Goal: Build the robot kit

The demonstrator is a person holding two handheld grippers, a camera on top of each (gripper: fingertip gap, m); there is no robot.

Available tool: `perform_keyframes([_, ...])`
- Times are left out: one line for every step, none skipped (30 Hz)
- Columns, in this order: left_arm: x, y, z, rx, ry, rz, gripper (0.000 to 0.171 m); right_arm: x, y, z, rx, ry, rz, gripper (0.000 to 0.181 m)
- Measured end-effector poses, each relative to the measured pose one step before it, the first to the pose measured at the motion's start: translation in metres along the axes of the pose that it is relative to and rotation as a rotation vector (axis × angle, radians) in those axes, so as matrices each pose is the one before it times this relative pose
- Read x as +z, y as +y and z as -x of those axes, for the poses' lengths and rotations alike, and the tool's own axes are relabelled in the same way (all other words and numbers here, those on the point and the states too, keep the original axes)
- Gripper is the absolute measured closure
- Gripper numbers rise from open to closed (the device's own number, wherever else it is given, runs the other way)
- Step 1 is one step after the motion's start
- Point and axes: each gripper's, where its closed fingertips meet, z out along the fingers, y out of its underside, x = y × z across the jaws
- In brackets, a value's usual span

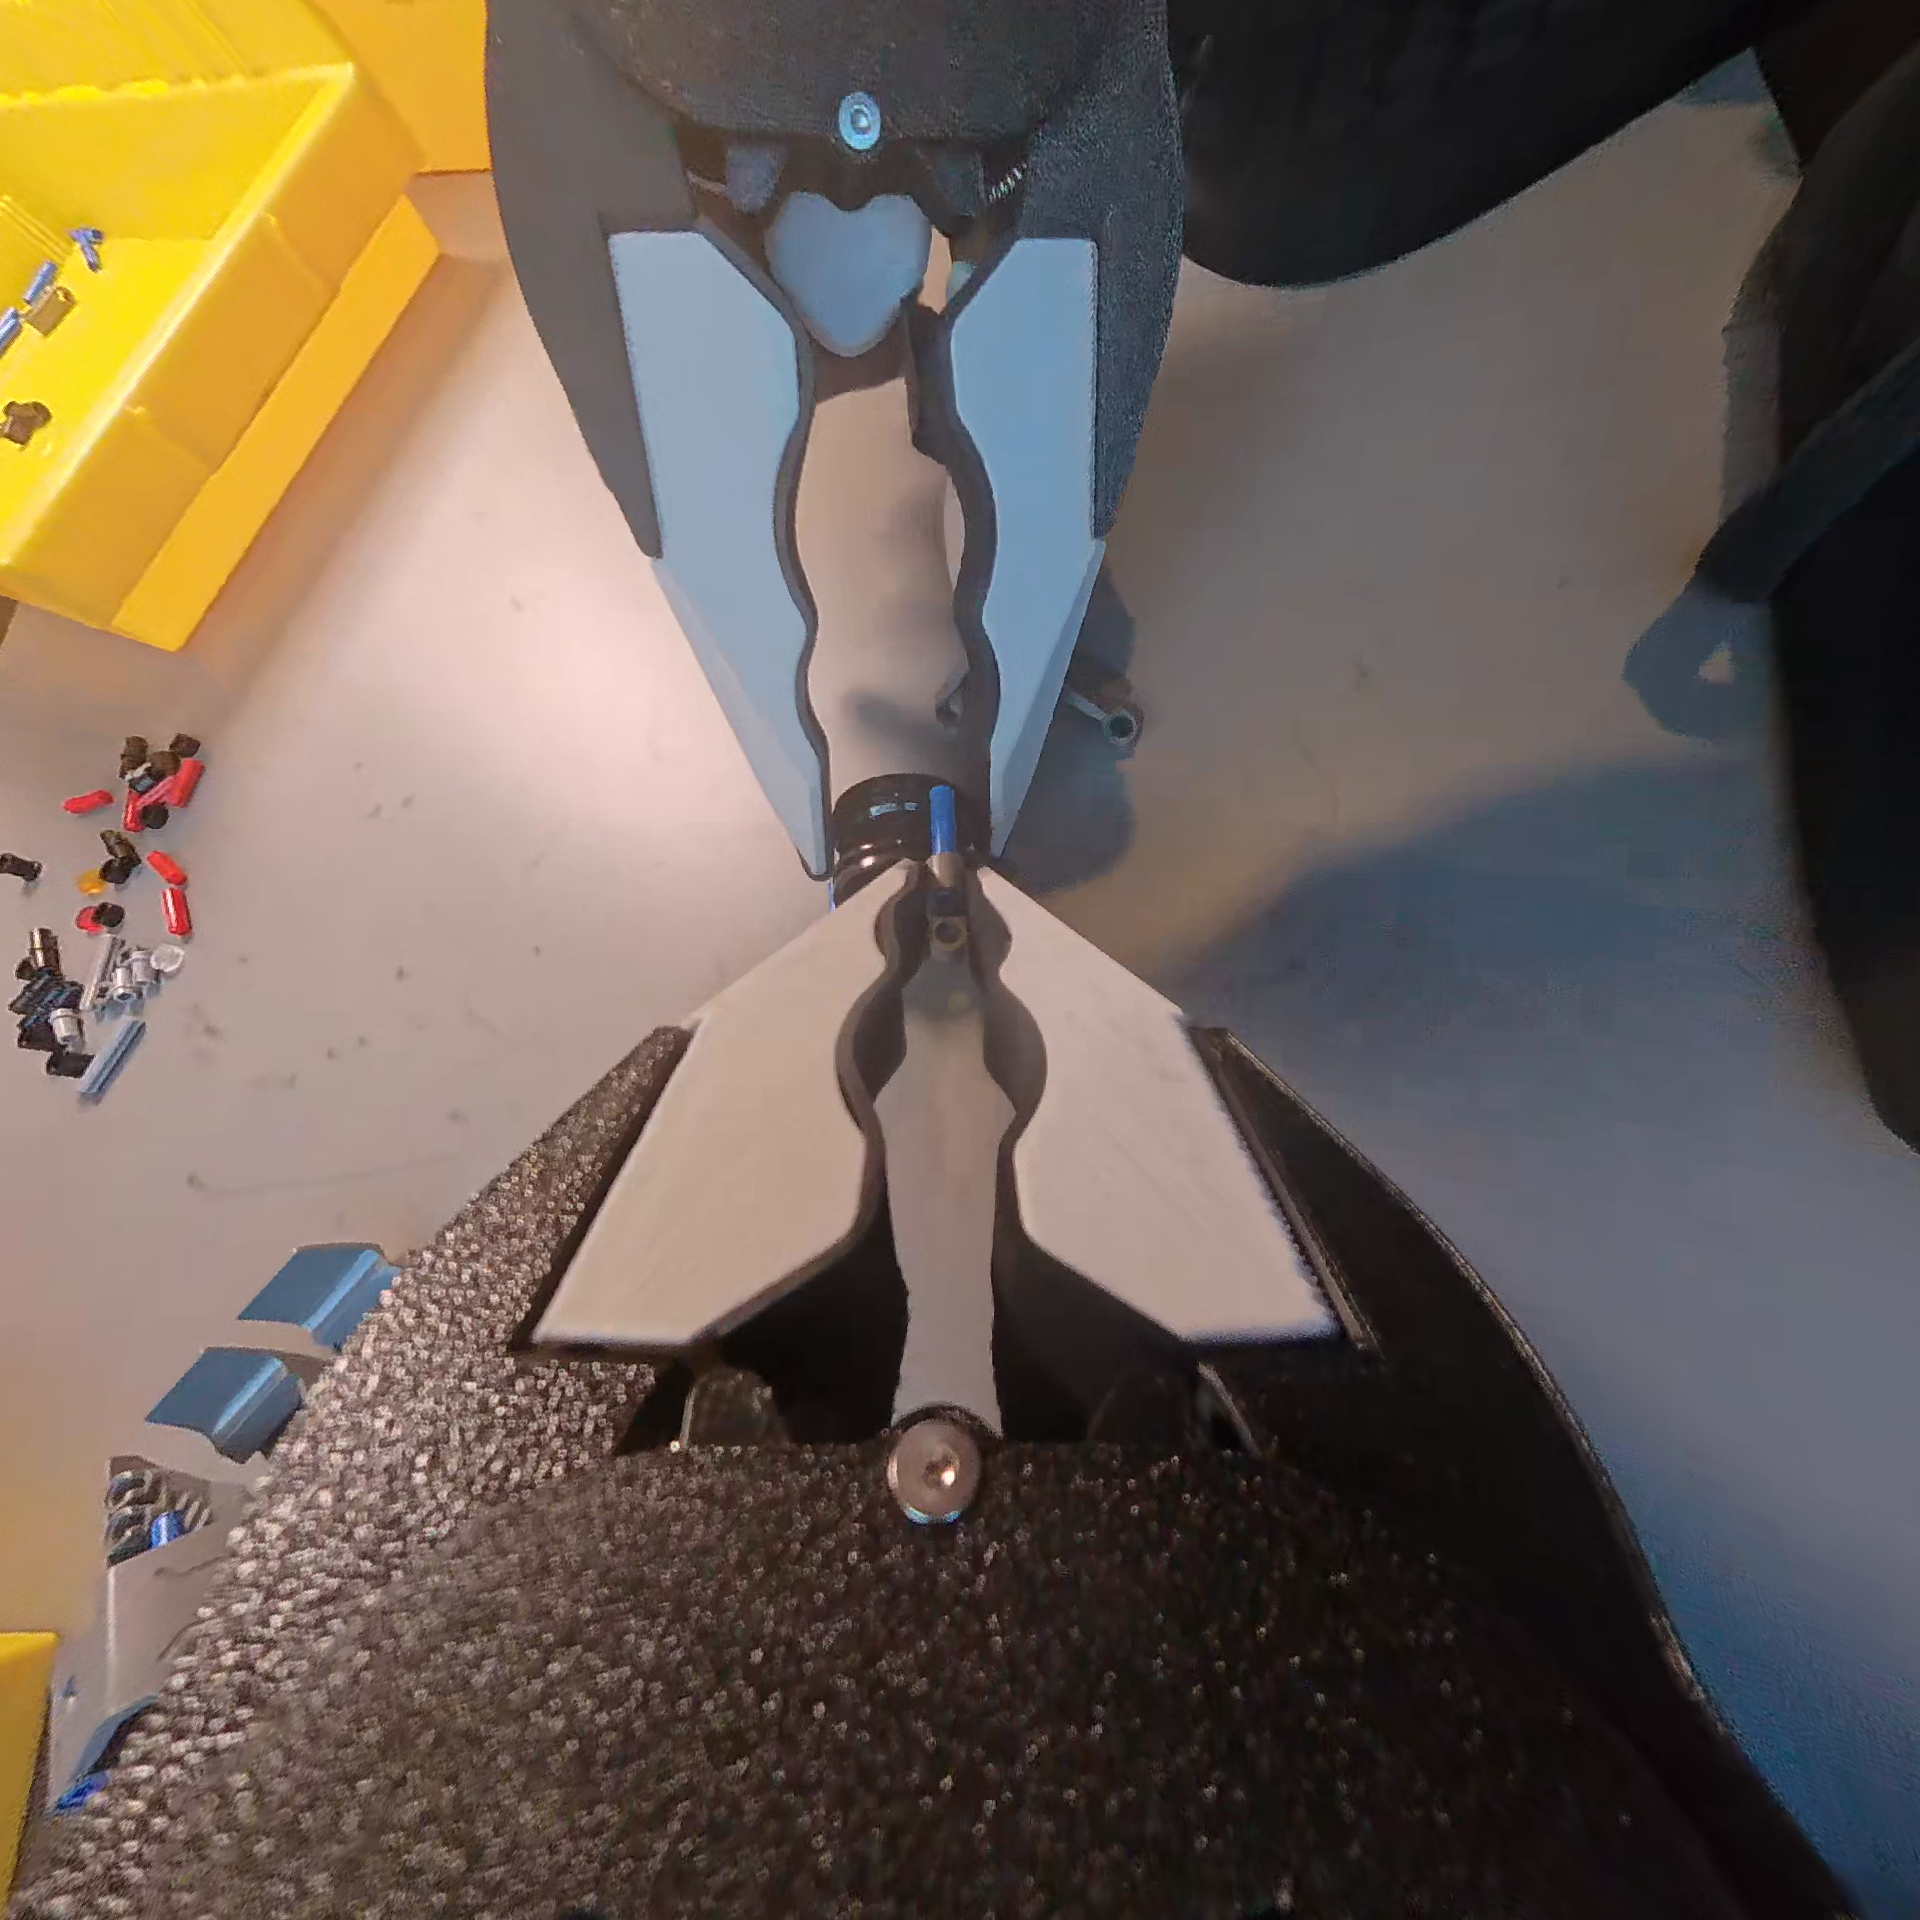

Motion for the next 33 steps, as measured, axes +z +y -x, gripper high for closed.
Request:
perform_keyframes([-0.00002,0.00028,-0.00056,0.0023,0.0016,0.00874,0.166,0.00029,-0.00017,0.00014,-0.0294,0.0078,0.0261,0.151])
perform_keyframes([-0.00011,0.00007,-0.00061,0.0004,0.0024,0.00959,0.165,0.00030,-0.00003,0.00014,-0.0265,0.0068,0.0246,0.151])
perform_keyframes([-0.00026,0.00020,-0.00021,0.0029,-0.0008,0.01078,0.165,0.00039,-0.00014,-0.00027,-0.0169,0.0068,0.0205,0.151])
perform_keyframes([-0.00032,0.00048,-0.00002,0.0058,-0.0034,0.01232,0.165,0.00047,-0.00037,-0.00014,-0.0082,0.0041,0.0134,0.151])
perform_keyframes([-0.00021,0.00043,-0.00006,0.0057,-0.0047,0.01077,0.165,0.00037,-0.00017,-0.00002,-0.0063,0.0033,0.0089,0.151])
perform_keyframes([-0.00013,0.00024,-0.00004,0.0040,-0.0054,0.00740,0.165,0.00014,-0.00013,-0.00002,-0.0008,0.0012,0.0071,0.151])
perform_keyframes([0.00002,0.00020,-0.00014,0.0013,-0.0040,0.00546,0.165,0.00012,-0.00008,0.00006,0.0015,-0.0010,0.0037,0.151])
perform_keyframes([-0.00010,0.00016,-0.00010,0.0004,-0.0024,0.00543,0.165,0.00005,0.00003,0.00008,-0.0002,-0.0004,0.0041,0.151])
perform_keyframes([0.00014,0.00010,-0.00004,0.0018,-0.0019,0.00585,0.165,0.00004,0.00009,-0.00004,-0.0042,0.0005,0.0072,0.151])
perform_keyframes([-0.00002,0.00010,-0.00012,0.0016,-0.0005,0.00698,0.165,0.00001,-0.00004,0.00008,-0.0083,0.0009,0.0100,0.151])
perform_keyframes([-0.00002,0.00012,-0.00013,0.0029,-0.0001,0.00763,0.165,0.00011,-0.00003,0.00006,-0.0086,0.0011,0.0106,0.151])
perform_keyframes([-0.00029,0.00028,-0.00012,0.0030,0.0003,0.00818,0.165,0.00026,-0.00013,0.00011,-0.0069,0.0014,0.0091,0.151])
perform_keyframes([-0.00020,0.00026,-0.00010,0.0018,0.0007,0.00833,0.165,0.00016,-0.00037,0.00016,-0.0059,0.0005,0.0059,0.151])
perform_keyframes([-0.00025,0.00027,-0.00023,0.0024,0.0010,0.00884,0.165,0.00024,-0.00040,0.00005,-0.0033,-0.0003,0.0026,0.151])
perform_keyframes([-0.00035,0.00036,-0.00003,0.0043,0.0000,0.00934,0.165,0.00025,-0.00032,0.00009,0.0005,-0.0011,0.0006,0.151])
perform_keyframes([-0.00016,0.00030,-0.00013,0.0036,0.0000,0.00964,0.165,0.00011,-0.00023,0.00004,-0.0018,-0.0009,0.0007,0.151])
perform_keyframes([-0.00016,0.00017,-0.00011,0.0038,-0.0006,0.00865,0.165,0.00012,-0.00024,0.00006,-0.0020,-0.0009,0.0029,0.151])
perform_keyframes([-0.00005,0.00007,-0.00011,0.0009,0.0002,0.00666,0.165,0.00015,-0.00004,-0.00005,-0.0004,-0.0010,0.0029,0.151])
perform_keyframes([-0.00006,0.00018,-0.00010,-0.0013,0.0020,0.00516,0.165,0.00007,-0.00007,0.00006,-0.0022,-0.0001,0.0027,0.151])
perform_keyframes([-0.00007,0.00017,-0.00017,0.0018,0.0017,0.00464,0.165,0.00007,-0.00006,0.00012,-0.0011,0.0000,0.0027,0.151])
perform_keyframes([-0.00011,0.00005,-0.00012,0.0030,0.0014,0.00535,0.165,0.00006,-0.00008,0.00009,-0.0006,-0.0011,0.0012,0.151])
perform_keyframes([-0.00011,0.00021,-0.00008,0.0024,0.0017,0.00734,0.165,0.00011,-0.00015,0.00006,-0.0006,-0.0009,0.0015,0.151])
perform_keyframes([-0.00001,0.00009,-0.00010,0.0059,0.0008,0.00791,0.165,0.00008,-0.00002,0.00009,0.0001,-0.0012,0.0019,0.151])
perform_keyframes([-0.00010,0.00010,-0.00005,0.0056,0.0019,0.00755,0.165,0.00001,0.00004,-0.00005,0.0004,-0.0012,0.0014,0.151])
perform_keyframes([-0.00004,-0.00002,0.00003,0.0038,0.0031,0.00655,0.165,0.00008,0.00003,0.00004,0.0027,-0.0015,0.0002,0.151])
perform_keyframes([-0.00008,0.00004,0.00002,0.0027,0.0041,0.00473,0.165,0.00001,-0.00009,-0.00004,0.0027,-0.0011,-0.0021,0.151])
perform_keyframes([-0.00017,0.00004,0.00013,0.0026,0.0031,0.00277,0.165,0.00010,-0.00002,0.00000,0.0044,-0.0007,-0.0024,0.151])
perform_keyframes([-0.00007,-0.00021,0.00030,0.0010,0.0007,-0.00274,0.165,-0.00005,0.00011,0.00000,0.0078,-0.0013,-0.0032,0.151])
perform_keyframes([-0.00001,-0.00036,0.00045,-0.0045,-0.0001,-0.01178,0.165,-0.00002,0.00018,-0.00013,0.0153,-0.0028,-0.0068,0.151])
perform_keyframes([-0.00015,-0.00036,0.00035,-0.0112,0.0015,-0.02240,0.165,-0.00001,0.00010,-0.00036,0.0187,-0.0023,-0.0136,0.151])
perform_keyframes([-0.00045,-0.00017,0.00021,-0.0203,0.0048,-0.02946,0.165,0.00022,-0.00010,-0.00072,0.0213,0.0003,-0.0226,0.150])
perform_keyframes([-0.00117,-0.00006,0.00022,-0.0268,0.0066,-0.03491,0.165,0.00006,-0.00092,-0.00107,0.0269,0.0012,-0.0304,0.150])
perform_keyframes([-0.00237,0.00008,-0.00069,-0.0298,0.0155,-0.03581,0.164,-0.00040,-0.00037,-0.00041,0.0233,-0.0006,-0.0227,0.150])
